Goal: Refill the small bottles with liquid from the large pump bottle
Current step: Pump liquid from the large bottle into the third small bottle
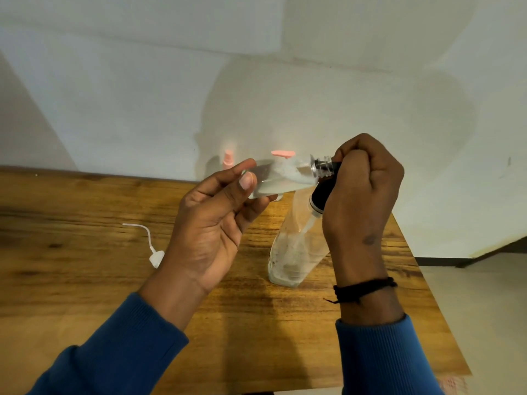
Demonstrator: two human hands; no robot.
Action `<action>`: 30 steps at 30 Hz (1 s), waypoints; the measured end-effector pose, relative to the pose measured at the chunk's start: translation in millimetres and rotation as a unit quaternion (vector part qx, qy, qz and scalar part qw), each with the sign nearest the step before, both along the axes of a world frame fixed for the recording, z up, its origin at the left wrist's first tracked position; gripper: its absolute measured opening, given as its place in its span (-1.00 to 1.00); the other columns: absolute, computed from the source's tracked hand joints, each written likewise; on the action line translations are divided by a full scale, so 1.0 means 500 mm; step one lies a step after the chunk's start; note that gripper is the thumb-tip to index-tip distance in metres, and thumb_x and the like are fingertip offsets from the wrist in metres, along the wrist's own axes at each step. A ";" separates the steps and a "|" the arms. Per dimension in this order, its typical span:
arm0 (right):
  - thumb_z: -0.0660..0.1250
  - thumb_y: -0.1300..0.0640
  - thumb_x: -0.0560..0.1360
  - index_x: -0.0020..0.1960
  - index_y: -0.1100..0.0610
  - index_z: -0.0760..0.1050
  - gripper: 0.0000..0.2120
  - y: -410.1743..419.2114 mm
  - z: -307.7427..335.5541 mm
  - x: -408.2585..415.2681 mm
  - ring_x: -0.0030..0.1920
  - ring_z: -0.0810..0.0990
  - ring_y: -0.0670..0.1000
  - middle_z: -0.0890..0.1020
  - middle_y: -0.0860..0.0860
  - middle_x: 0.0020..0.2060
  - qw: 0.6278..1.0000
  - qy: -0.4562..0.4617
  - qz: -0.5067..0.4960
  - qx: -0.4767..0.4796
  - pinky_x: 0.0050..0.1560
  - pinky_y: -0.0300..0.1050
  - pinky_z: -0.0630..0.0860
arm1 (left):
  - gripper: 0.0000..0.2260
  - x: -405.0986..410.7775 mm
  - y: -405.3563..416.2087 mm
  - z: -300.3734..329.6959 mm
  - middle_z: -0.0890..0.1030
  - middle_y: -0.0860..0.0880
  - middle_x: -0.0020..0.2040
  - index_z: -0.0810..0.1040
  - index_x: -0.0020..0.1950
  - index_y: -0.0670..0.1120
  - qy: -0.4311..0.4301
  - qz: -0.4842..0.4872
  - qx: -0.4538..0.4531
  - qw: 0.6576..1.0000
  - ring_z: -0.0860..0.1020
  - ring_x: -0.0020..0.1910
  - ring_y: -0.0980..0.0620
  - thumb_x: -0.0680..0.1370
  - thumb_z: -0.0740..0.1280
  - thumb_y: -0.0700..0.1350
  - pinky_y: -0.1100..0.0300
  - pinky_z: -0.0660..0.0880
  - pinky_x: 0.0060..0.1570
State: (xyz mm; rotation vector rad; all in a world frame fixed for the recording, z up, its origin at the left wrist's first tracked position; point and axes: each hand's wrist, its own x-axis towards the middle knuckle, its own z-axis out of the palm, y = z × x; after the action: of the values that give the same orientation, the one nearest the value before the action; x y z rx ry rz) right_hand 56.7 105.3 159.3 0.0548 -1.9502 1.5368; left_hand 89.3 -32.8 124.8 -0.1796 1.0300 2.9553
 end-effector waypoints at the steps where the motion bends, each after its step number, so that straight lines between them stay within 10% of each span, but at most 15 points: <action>1: 0.07 0.37 0.45 -0.33 0.25 0.36 -0.79 0.000 -0.001 0.000 -0.50 0.28 -0.13 0.31 -0.10 -0.53 1.000 -0.003 0.001 0.002 -0.48 -0.25 0.20 | -0.67 0.001 0.000 -0.001 0.70 -0.08 0.06 0.65 0.09 -0.20 0.000 -0.001 0.000 1.000 0.65 0.01 -0.11 0.33 0.45 -0.20 0.29 0.60 -0.21; 30: 0.07 0.37 0.48 -0.34 0.21 0.35 -0.76 0.003 0.008 -0.001 -0.51 0.31 -0.15 0.31 -0.11 -0.54 1.000 -0.013 0.019 0.021 -0.49 -0.34 0.21 | -0.66 -0.001 0.002 0.005 0.70 -0.14 0.06 0.71 0.01 -0.15 -0.004 -0.002 0.004 1.000 0.70 -0.11 -0.09 0.25 0.50 -0.14 0.31 0.60 -0.24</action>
State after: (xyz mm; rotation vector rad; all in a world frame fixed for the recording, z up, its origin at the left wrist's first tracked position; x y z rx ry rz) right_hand 56.0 106.7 163.1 0.0910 -2.0133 1.5280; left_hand 89.1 -31.6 127.4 -0.1888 1.0164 2.9523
